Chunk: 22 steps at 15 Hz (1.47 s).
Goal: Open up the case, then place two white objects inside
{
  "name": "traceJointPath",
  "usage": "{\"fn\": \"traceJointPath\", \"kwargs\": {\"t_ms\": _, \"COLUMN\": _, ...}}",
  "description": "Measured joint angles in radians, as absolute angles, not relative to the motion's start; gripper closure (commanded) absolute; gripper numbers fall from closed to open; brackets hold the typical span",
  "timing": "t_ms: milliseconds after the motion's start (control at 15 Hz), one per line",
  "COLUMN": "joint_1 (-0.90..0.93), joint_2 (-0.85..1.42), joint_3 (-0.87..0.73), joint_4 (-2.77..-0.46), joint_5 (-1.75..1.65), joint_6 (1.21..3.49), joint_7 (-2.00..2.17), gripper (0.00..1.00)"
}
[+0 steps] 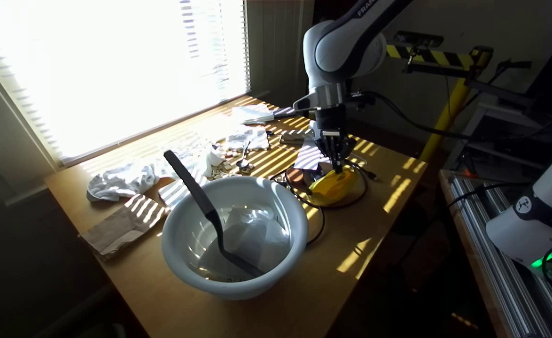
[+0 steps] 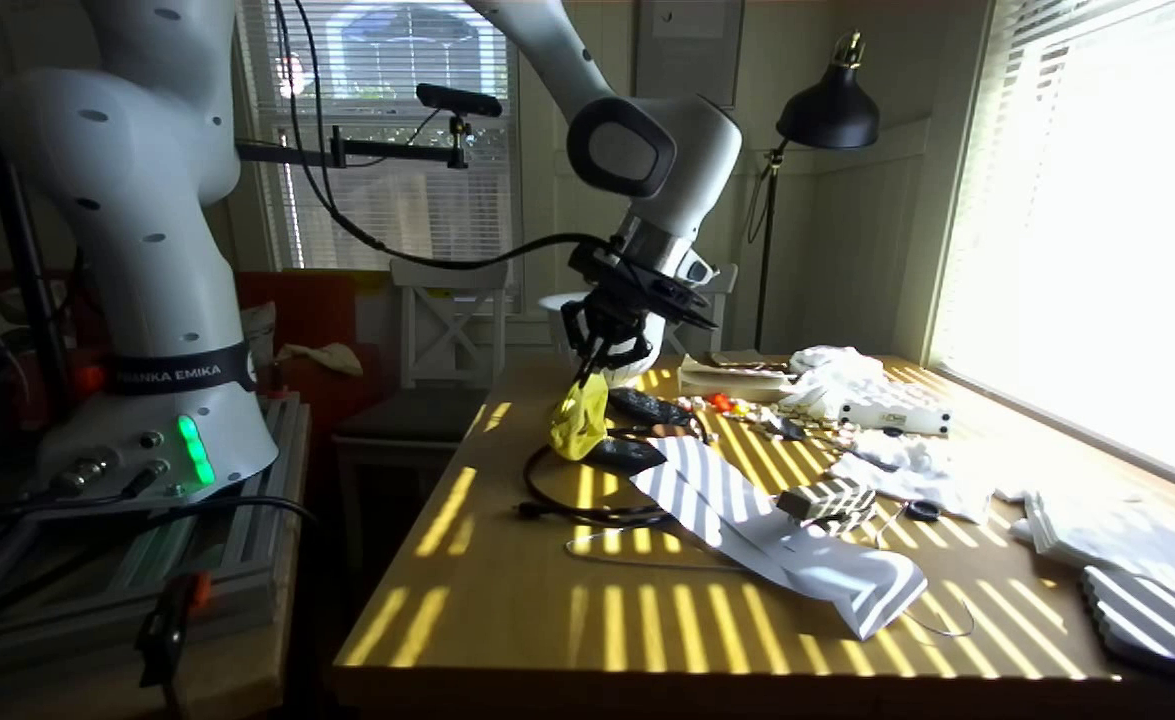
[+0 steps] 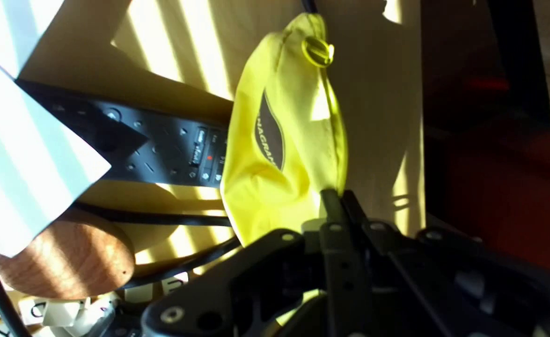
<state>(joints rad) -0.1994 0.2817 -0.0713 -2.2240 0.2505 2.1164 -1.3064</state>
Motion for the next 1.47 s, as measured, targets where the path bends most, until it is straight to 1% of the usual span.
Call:
{"fn": "traceJointPath", "kwargs": {"t_ms": 333, "joint_1": -0.157, "joint_2": 0.354, "joint_3": -0.078, "joint_4": -2.242, "joint_5": 0.034, "joint_6": 2.385, "joint_7": -1.095, "gripper": 0.99}}
{"fn": "traceJointPath", "kwargs": {"t_ms": 533, "joint_1": -0.133, "joint_2": 0.365, "joint_3": -0.093, "joint_4": -2.262, "joint_5": -0.100, "joint_6": 2.508, "joint_7": -0.958, "gripper": 0.99}}
{"fn": "traceJointPath", "kwargs": {"t_ms": 600, "joint_1": -0.130, "joint_2": 0.365, "joint_3": -0.094, "joint_4": -2.266, "joint_5": -0.128, "joint_6": 2.518, "joint_7": -0.925, "gripper": 0.73}}
{"fn": "traceJointPath", "kwargs": {"t_ms": 667, "joint_1": -0.128, "joint_2": 0.365, "joint_3": -0.094, "joint_4": -2.268, "joint_5": -0.142, "joint_6": 2.518, "joint_7": -0.906, "gripper": 0.72}}
{"fn": "traceJointPath", "kwargs": {"t_ms": 867, "joint_1": -0.131, "joint_2": 0.356, "joint_3": -0.080, "joint_4": -2.270, "joint_5": -0.143, "joint_6": 2.489, "joint_7": -0.899, "gripper": 0.53}}
{"fn": "traceJointPath", "kwargs": {"t_ms": 1333, "joint_1": -0.149, "joint_2": 0.249, "joint_3": -0.040, "joint_4": -2.287, "joint_5": -0.100, "joint_6": 2.464, "joint_7": -0.933, "gripper": 0.02}}
{"fn": "traceJointPath", "kwargs": {"t_ms": 1400, "joint_1": -0.157, "joint_2": 0.235, "joint_3": -0.027, "joint_4": -2.292, "joint_5": -0.051, "joint_6": 2.442, "joint_7": -0.971, "gripper": 0.00}}
{"fn": "traceJointPath", "kwargs": {"t_ms": 1467, "joint_1": -0.170, "joint_2": 0.221, "joint_3": -0.010, "joint_4": -2.296, "joint_5": 0.024, "joint_6": 2.412, "joint_7": -1.030, "gripper": 0.15}}
